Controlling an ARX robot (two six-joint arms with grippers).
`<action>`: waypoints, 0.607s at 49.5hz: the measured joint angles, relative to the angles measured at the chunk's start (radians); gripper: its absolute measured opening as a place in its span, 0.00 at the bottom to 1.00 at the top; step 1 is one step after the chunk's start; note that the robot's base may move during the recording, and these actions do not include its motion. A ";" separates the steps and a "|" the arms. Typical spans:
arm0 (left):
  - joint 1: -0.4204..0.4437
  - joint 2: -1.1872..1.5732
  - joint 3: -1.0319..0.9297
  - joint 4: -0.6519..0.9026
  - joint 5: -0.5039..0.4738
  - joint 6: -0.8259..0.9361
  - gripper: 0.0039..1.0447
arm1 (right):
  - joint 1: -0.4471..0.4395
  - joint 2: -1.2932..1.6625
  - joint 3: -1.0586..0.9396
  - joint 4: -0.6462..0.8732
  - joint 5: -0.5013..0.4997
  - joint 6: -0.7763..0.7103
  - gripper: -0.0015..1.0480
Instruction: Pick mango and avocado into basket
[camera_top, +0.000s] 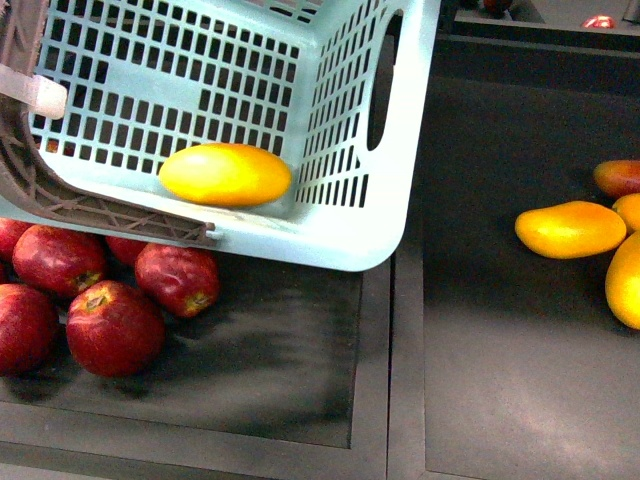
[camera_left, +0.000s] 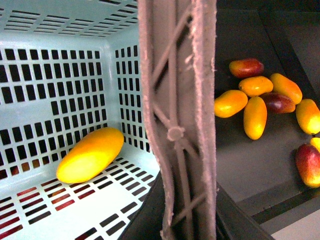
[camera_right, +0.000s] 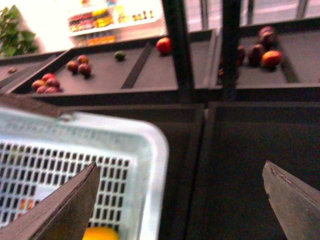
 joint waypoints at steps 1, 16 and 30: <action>0.000 0.000 0.000 0.000 0.000 -0.001 0.08 | -0.015 -0.028 -0.021 0.007 0.008 -0.001 0.93; 0.000 0.000 0.000 0.000 0.008 -0.007 0.08 | -0.206 -0.491 -0.446 0.022 0.137 0.034 0.93; 0.000 0.000 0.000 0.000 0.003 -0.007 0.08 | -0.224 -0.561 -0.558 0.055 0.159 0.045 0.93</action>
